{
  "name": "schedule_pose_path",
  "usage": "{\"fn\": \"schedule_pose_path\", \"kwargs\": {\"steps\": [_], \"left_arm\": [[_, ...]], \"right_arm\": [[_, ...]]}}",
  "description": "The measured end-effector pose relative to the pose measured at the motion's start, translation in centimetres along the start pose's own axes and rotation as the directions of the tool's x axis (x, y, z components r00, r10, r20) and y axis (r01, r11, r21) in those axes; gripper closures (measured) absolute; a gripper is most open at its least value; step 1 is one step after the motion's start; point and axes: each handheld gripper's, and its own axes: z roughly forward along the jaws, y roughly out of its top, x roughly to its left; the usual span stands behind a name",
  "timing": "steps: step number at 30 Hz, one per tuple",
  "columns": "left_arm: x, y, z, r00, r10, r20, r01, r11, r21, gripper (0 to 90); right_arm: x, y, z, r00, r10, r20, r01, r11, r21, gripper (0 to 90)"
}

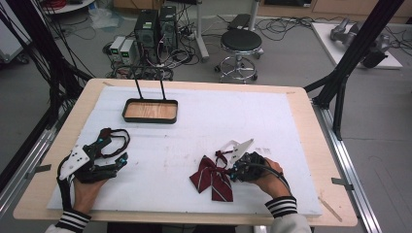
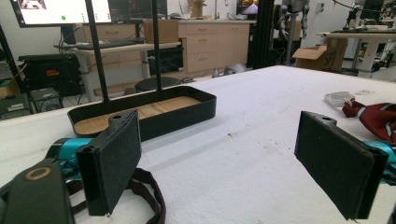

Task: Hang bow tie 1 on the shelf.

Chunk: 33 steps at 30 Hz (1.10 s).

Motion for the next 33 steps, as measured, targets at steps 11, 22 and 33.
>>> {"fn": "schedule_pose_path", "kwargs": {"steps": [11,22,33], "left_arm": [[0.2,0.0,-0.1,0.9998,-0.022,-0.003,0.021,0.9997,-0.009,14.8],[0.4,0.0,0.0,0.9994,-0.03,0.019,0.03,0.9995,-0.003,13.0],[0.3,1.4,0.4,0.9958,-0.034,0.085,0.033,0.9994,0.012,12.8]], "right_arm": [[0.2,0.7,-0.8,0.9991,0.008,0.042,-0.002,0.989,-0.148,84.3],[0.0,1.2,-1.5,0.9992,0.004,0.039,0.007,0.957,-0.289,84.3],[-0.1,2.4,-2.2,0.9982,0.015,0.059,0.011,0.909,-0.416,84.2]]}}
